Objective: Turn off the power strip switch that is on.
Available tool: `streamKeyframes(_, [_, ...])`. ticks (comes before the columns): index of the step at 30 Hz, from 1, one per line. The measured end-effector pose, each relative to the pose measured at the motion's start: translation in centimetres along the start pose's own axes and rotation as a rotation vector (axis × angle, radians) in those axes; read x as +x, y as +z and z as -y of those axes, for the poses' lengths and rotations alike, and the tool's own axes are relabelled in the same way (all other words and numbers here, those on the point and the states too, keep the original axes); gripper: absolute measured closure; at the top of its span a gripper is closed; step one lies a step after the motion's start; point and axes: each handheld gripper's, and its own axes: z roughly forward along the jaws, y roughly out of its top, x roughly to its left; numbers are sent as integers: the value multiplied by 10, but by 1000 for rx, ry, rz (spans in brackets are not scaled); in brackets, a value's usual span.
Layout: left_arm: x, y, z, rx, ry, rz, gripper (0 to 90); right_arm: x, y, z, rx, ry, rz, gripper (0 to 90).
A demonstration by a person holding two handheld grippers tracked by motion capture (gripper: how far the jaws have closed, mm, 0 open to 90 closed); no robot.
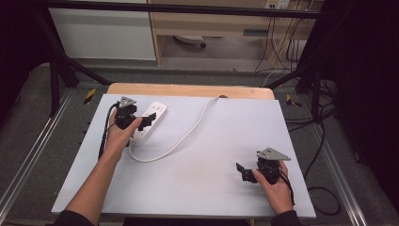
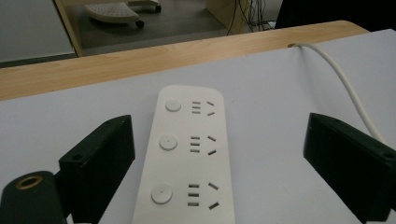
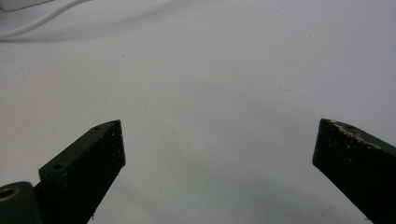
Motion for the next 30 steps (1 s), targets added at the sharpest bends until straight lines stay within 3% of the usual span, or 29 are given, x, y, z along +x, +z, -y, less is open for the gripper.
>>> streamKeyframes(3, [1,-2,2,-6,-31,13,68,0,0,0,0,-2,-1,31])
streamKeyframes(15, [-6,-11,4,-12,-15,33,69,0,-3,-1,-12,2,-4,30])
streamKeyframes(30, [1,-36,2,-43,-30,54,65,0,-3,-1,-13,-2,-6,26])
